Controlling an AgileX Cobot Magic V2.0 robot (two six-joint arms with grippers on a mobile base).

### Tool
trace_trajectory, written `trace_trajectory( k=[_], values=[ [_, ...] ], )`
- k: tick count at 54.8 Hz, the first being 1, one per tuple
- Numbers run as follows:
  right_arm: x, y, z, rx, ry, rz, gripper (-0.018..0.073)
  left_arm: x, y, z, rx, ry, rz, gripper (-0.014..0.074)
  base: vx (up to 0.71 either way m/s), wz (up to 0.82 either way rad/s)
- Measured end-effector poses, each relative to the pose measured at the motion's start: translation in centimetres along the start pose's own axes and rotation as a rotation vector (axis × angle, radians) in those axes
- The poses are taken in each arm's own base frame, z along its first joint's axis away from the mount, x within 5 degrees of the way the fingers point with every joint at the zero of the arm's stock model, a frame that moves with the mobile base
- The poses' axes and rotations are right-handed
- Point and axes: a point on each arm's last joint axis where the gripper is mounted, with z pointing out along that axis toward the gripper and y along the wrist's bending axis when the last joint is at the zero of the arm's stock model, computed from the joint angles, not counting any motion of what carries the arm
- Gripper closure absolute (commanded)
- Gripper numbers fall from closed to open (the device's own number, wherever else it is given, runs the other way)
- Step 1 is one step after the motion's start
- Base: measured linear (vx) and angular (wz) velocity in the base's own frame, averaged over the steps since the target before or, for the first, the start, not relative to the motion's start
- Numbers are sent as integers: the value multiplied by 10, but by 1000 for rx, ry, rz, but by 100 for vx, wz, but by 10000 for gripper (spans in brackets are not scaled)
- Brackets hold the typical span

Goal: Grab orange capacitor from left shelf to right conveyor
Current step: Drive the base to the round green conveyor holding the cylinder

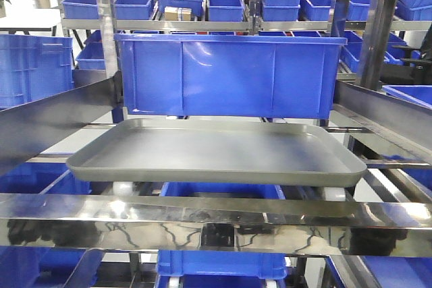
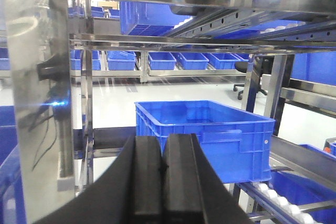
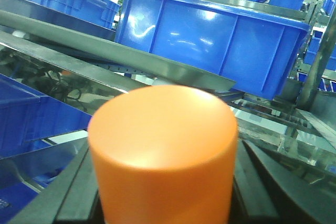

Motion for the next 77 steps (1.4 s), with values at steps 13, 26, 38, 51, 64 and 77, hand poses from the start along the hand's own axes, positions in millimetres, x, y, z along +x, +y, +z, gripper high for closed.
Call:
trace_trajectory(
  k=[13,26,38,51,64,77],
  values=[
    [0,0,0,0,-1,0,567,0,0,0,0,0,0,603,-4,16],
    [0,0,0,0,-1,0,567,0,0,0,0,0,0,603,-8,33],
    [0,0,0,0,-1,0,567,0,0,0,0,0,0,603,-12,49],
    [0,0,0,0,-1,0,567,0,0,0,0,0,0,603,-14,55],
    [0,0,0,0,-1,0,567,0,0,0,0,0,0,603,-14,55],
    [0,0,0,0,-1,0,567,0,0,0,0,0,0,603,-15,60]
  ],
)
